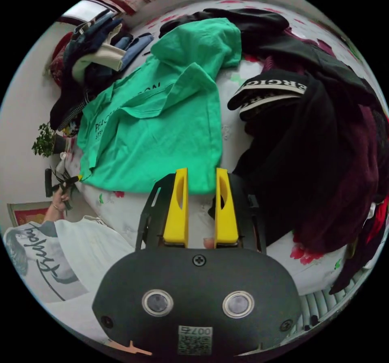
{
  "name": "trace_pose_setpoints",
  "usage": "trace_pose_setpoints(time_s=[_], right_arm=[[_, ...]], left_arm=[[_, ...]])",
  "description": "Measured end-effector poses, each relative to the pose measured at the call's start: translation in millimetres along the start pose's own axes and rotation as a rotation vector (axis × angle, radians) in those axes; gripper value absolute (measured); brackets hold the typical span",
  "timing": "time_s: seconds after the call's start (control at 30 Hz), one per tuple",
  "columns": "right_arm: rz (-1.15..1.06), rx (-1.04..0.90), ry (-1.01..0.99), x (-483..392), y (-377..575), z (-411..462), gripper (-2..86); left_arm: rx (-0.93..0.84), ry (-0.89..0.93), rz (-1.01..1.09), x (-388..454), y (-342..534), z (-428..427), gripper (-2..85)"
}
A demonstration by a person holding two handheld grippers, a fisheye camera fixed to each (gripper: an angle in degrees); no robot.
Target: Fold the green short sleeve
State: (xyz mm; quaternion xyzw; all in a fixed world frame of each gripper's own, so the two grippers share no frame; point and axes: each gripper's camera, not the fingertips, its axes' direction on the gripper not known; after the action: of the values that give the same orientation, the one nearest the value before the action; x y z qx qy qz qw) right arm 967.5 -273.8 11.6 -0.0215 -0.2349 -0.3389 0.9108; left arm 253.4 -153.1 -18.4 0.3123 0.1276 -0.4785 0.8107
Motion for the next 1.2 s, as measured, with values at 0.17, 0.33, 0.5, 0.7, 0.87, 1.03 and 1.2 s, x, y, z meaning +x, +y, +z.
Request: trace_pose_setpoints(time_s=[0.17,0.33,0.5,0.7,0.87,1.03,1.2], right_arm=[[-0.018,-0.022,0.064,6.2,-3.4,14.7,0.6],[-0.021,0.044,-0.013,23.0,4.3,11.6,0.3],[-0.026,0.032,-0.025,34.0,8.3,27.0,1.6],[-0.003,0.061,-0.046,50.9,20.8,35.2,1.8],[-0.010,-0.015,-0.033,58.0,18.5,64.1,0.8],[-0.052,-0.009,-0.043,59.1,20.0,54.1,-0.1],[-0.117,0.130,-0.181,60.6,73.0,-0.4,-0.2]], left_arm=[[0.079,0.274,0.008,-14.0,-18.1,-32.6,-0.8],[0.411,0.458,-0.227,-60.8,-19.1,-71.3,-0.1],[0.505,0.418,-0.276,-60.8,-27.1,-71.2,6.7],[0.229,0.016,-0.183,-22.5,-10.9,-33.9,8.4],[0.073,-0.136,-0.152,-0.9,-15.7,1.7,3.9],[0.074,-0.113,-0.067,7.1,-19.3,-13.7,-0.5],[0.216,-0.061,-0.018,11.6,32.8,-60.1,-0.9]])
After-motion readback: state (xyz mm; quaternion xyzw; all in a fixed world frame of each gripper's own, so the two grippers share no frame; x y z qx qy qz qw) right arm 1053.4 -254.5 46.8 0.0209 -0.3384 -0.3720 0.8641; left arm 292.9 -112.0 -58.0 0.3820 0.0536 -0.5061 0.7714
